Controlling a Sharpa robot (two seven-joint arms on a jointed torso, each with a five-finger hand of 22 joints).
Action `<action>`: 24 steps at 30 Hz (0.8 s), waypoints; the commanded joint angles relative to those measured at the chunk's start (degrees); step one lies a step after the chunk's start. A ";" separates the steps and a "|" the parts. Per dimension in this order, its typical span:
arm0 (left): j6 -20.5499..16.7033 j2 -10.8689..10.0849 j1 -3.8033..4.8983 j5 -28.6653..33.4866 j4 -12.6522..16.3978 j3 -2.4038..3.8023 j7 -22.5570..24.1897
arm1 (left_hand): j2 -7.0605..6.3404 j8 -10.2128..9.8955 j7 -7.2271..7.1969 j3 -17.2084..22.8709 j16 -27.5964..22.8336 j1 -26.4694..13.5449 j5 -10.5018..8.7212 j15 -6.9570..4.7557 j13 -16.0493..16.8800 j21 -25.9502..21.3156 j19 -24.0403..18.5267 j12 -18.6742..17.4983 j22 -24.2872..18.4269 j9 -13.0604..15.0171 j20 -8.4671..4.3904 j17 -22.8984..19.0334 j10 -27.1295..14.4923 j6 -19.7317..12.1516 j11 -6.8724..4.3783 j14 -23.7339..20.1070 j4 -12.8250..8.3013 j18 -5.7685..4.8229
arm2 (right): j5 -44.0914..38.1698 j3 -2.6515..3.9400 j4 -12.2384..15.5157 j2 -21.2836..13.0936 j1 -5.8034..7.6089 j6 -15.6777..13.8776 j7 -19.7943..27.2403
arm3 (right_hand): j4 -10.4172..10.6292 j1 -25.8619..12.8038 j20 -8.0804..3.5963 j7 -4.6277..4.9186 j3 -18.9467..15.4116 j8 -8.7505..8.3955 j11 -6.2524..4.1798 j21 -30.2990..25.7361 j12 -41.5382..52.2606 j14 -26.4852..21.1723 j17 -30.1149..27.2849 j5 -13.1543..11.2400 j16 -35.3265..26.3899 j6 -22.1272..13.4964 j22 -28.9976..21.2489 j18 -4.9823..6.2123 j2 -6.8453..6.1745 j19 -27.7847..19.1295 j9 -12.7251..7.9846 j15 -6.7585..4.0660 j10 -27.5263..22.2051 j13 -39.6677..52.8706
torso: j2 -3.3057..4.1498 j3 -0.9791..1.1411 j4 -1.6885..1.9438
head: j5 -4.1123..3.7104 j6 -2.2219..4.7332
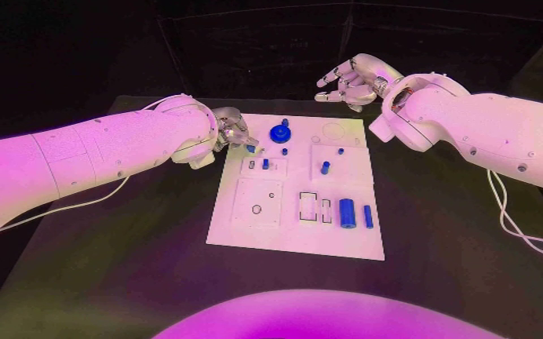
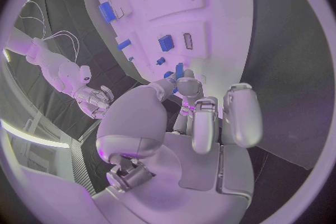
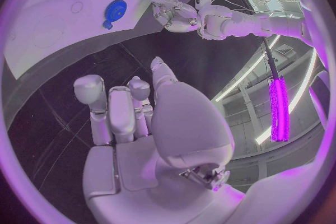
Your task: Assemble the parts on the task board
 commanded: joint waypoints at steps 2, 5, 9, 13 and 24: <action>-0.32 0.11 0.02 -0.41 -0.08 0.03 1.37 | -0.21 -0.32 -0.37 3.67 0.18 0.39 0.23 -0.39 -0.12 -0.29 -0.07 -0.21 0.11 -0.10 -0.32 15.09 -0.35 -0.65 -0.12 5.84 -4.08 0.57 | 0.14 0.03 0.05 0.04 0.12 0.27 0.23 | 0.07 0.05 -0.16 0.05 -0.29 0.30 0.01 -0.22 -0.02 0.58 0.04 0.14 -0.37 -0.40 -0.05 0.40 0.43 0.35 -0.05 -0.37 -0.01 -0.04 | -0.01 0.00 0.05 | 0.03 -0.07; -0.09 0.11 -0.01 -0.41 -0.08 0.03 1.34 | -0.48 -0.36 -0.37 3.71 0.18 0.49 0.23 -0.39 -0.17 -0.26 -0.06 -0.24 0.16 -0.12 -0.32 15.09 -0.35 -0.62 -0.13 5.84 -4.27 0.56 | 0.14 0.03 0.05 0.04 0.12 0.26 0.23 | 0.07 0.05 -0.16 0.05 -0.29 0.30 0.01 -0.22 -0.02 0.58 0.04 0.14 -0.37 -0.40 -0.05 0.40 0.43 0.35 -0.05 -0.37 -0.01 -0.04 | -0.02 0.03 0.04 | 0.05 -0.10; 0.12 0.06 -0.04 -0.41 0.00 0.03 1.32 | -0.57 -0.37 -0.37 3.72 0.18 0.52 0.23 -0.39 -0.17 -0.27 -0.06 -0.23 0.16 -0.12 -0.32 15.09 -0.35 -0.60 -0.13 5.84 -4.34 0.56 | 0.14 0.03 0.06 0.03 0.12 0.25 0.24 | 0.07 0.05 -0.16 0.05 -0.29 0.30 0.01 -0.22 -0.02 0.58 0.04 0.14 -0.37 -0.40 -0.05 0.40 0.43 0.35 -0.05 -0.37 -0.01 -0.04 | -0.04 0.02 0.03 | 0.06 -0.12; 0.38 -0.02 -0.08 -0.40 0.21 0.02 1.28 | -0.74 -0.39 -0.38 3.73 0.18 0.57 0.23 -0.38 -0.13 -0.26 -0.05 -0.19 0.18 -0.14 -0.32 15.09 -0.30 -0.54 -0.13 5.84 -4.46 0.56 | 0.14 0.03 0.05 0.02 0.11 0.24 0.25 | 0.07 0.05 -0.16 0.05 -0.29 0.30 0.01 -0.22 -0.02 0.58 0.04 0.14 -0.37 -0.40 -0.05 0.40 0.43 0.35 -0.05 -0.37 -0.01 -0.04 | -0.02 0.00 0.03 | 0.06 -0.14; 0.25 -0.64 -0.55 -0.40 1.45 0.00 1.07 | -0.73 -0.42 -0.41 3.94 0.18 0.80 0.24 -0.40 0.08 -0.20 -0.02 0.02 0.29 -0.16 -0.32 15.09 -0.08 -0.39 -0.17 5.84 -4.66 0.54 | 0.14 0.03 0.01 0.05 0.11 0.25 0.30 | 0.07 0.05 -0.16 0.05 -0.29 0.30 0.01 -0.22 -0.02 0.58 0.04 0.14 -0.37 -0.40 -0.05 0.40 0.43 0.35 -0.05 -0.37 -0.01 -0.04 | -0.01 0.02 0.05 | 0.29 -0.33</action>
